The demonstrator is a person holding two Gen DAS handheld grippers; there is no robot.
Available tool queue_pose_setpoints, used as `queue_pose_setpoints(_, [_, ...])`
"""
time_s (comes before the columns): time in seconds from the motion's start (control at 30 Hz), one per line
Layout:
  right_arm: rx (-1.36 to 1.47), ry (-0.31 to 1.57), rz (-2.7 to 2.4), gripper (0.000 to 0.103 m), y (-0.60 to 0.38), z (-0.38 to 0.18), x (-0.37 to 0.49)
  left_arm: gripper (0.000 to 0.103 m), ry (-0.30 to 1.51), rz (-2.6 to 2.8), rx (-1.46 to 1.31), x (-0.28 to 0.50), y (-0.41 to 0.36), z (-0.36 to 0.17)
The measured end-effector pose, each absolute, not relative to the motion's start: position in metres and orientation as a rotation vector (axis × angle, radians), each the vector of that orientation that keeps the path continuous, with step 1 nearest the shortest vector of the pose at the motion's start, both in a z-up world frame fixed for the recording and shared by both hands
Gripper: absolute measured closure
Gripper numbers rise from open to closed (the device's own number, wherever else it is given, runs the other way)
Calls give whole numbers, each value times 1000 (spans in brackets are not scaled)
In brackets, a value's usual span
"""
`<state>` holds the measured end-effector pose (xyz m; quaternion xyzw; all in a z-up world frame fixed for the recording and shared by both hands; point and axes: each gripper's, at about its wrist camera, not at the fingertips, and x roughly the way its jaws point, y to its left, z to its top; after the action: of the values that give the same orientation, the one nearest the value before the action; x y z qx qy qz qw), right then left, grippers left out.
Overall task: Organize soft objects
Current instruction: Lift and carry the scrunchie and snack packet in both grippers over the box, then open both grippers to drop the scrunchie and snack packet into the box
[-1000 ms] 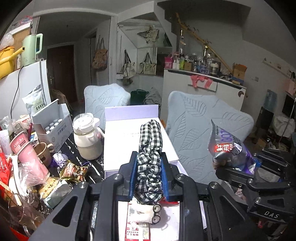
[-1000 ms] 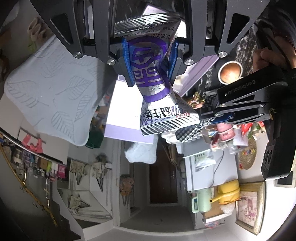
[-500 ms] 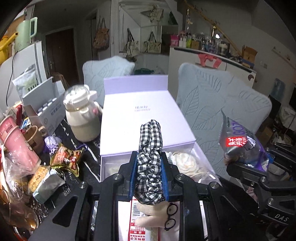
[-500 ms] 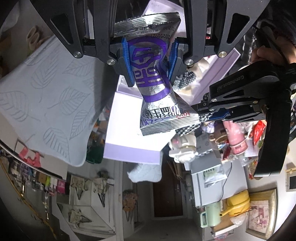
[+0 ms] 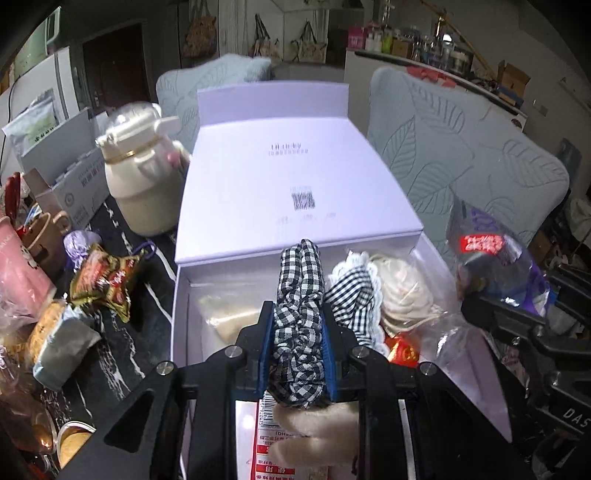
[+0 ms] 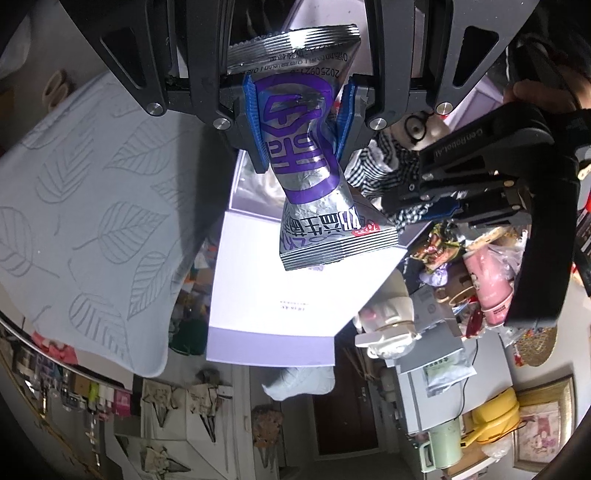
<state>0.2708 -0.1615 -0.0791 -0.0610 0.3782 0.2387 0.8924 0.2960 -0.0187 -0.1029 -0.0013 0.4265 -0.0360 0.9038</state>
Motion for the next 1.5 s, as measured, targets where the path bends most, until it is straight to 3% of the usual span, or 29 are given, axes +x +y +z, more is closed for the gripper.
queue_pose_setpoints(0.53, [-136, 818, 476, 69, -154, -94, 294, 74, 954, -48, 7, 316, -20, -126])
queue_pose_setpoints(0.57, [-135, 818, 474, 69, -153, -94, 295, 70, 954, -44, 2, 316, -19, -125])
queue_pose_setpoints(0.63, [-136, 815, 470, 69, -153, -94, 298, 52, 955, -32, -2, 316, -18, -125])
queue_pose_setpoints(0.7, [-140, 813, 468, 69, -152, -94, 300, 19, 944, -9, 0, 314, -15, -123])
queue_pose_setpoints(0.73, [-141, 814, 468, 69, -152, -94, 300, 15, 932, -5, -6, 313, -13, -122])
queue_pose_setpoints(1.5, [-211, 871, 410, 63, -135, -124, 325, 14, 921, 49, 5, 305, -7, -110])
